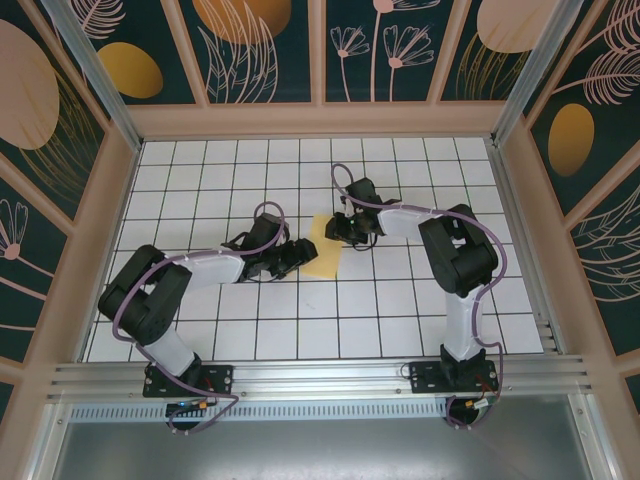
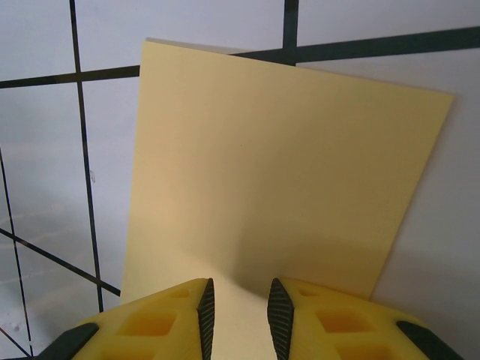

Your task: Fold a paper plane with a square sheet of paper (pick it up from the middle)

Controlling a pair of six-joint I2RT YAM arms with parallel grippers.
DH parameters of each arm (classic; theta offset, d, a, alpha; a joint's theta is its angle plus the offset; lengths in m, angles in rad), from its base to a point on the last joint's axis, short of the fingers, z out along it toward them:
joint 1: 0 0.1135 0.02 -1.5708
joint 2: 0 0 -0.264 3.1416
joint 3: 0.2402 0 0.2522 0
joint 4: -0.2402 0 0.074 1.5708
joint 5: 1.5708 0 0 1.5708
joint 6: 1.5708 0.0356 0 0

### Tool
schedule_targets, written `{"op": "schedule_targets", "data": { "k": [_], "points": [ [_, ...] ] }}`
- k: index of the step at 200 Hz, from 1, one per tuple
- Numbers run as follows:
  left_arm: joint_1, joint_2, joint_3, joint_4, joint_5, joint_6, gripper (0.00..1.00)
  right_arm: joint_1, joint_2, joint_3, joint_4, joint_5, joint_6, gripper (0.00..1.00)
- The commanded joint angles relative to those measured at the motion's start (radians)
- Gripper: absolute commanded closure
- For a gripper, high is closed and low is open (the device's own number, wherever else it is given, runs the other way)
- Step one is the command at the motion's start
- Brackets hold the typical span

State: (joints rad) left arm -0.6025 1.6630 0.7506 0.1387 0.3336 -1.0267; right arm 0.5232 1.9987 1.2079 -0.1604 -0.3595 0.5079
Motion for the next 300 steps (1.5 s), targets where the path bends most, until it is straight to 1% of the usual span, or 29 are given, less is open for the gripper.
{"op": "schedule_targets", "data": {
  "k": [1,84,114,133,213,258,300],
  "points": [
    [-0.011,0.02,0.028,0.004,0.016,-0.003,0.29,-0.018,0.069,-0.049,-0.064,0.099,0.004,0.69],
    [-0.022,0.045,0.061,-0.019,0.044,0.029,0.3,-0.02,0.074,-0.051,-0.067,0.108,0.006,0.7],
    [-0.021,0.029,0.084,-0.119,-0.047,0.062,0.28,-0.02,0.077,-0.051,-0.07,0.113,0.007,0.7],
    [-0.02,0.021,0.081,-0.136,-0.061,0.067,0.28,-0.023,0.08,-0.052,-0.074,0.117,0.008,0.7],
    [-0.036,0.042,0.07,-0.048,0.022,0.056,0.28,-0.028,0.083,-0.057,-0.073,0.117,0.011,0.7],
    [-0.038,0.039,0.073,-0.03,0.034,0.062,0.28,-0.028,0.083,-0.058,-0.074,0.117,0.012,0.7],
    [-0.038,0.021,0.056,0.049,0.05,0.067,0.28,-0.029,0.083,-0.059,-0.073,0.116,0.012,0.71]
  ]
}}
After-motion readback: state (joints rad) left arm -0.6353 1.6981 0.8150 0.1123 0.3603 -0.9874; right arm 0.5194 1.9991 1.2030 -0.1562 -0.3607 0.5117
